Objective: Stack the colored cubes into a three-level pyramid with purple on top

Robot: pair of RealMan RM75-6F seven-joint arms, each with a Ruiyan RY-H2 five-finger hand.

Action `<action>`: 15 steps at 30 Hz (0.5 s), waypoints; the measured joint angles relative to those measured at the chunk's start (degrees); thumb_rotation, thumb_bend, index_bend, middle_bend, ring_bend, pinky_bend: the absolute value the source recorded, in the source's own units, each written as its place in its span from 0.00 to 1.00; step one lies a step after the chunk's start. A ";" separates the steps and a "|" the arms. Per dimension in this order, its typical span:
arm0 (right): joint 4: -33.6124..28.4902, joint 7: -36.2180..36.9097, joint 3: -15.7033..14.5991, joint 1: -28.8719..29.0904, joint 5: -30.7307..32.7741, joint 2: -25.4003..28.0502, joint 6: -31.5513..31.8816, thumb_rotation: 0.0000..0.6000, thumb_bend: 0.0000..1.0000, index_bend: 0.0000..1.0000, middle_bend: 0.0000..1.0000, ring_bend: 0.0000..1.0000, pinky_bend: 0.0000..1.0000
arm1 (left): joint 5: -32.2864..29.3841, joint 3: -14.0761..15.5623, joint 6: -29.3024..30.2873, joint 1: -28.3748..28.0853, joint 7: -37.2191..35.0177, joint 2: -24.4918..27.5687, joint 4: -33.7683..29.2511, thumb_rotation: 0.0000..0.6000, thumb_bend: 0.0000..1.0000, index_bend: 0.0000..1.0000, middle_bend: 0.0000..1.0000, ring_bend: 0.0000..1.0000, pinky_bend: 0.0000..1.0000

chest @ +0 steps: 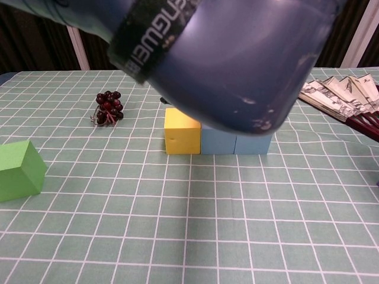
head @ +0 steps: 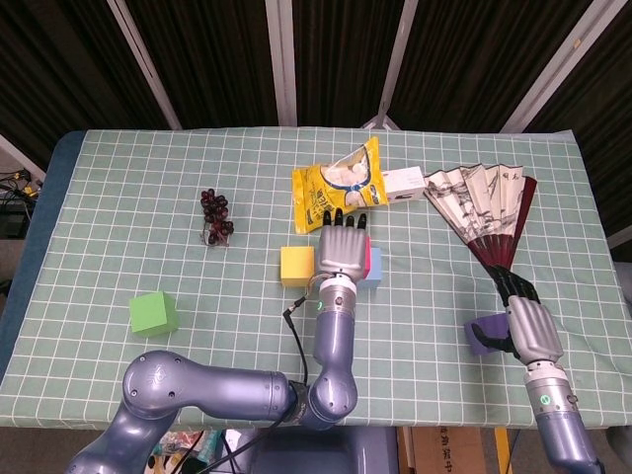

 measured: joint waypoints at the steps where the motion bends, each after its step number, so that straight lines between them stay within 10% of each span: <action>1: 0.02 0.07 0.01 -0.01 -0.01 0.01 -0.01 1.00 0.34 0.00 0.06 0.00 0.00 | 0.02 -0.09 0.08 0.17 -0.17 0.19 -0.52 1.00 0.10 0.00 0.08 0.00 0.00; 15: 0.47 0.13 0.20 -0.11 -0.24 0.06 0.40 1.00 0.34 0.00 0.06 0.00 0.00 | 5.10 1.18 3.97 6.49 -5.43 6.63 -16.58 1.00 0.09 0.00 0.07 0.00 0.00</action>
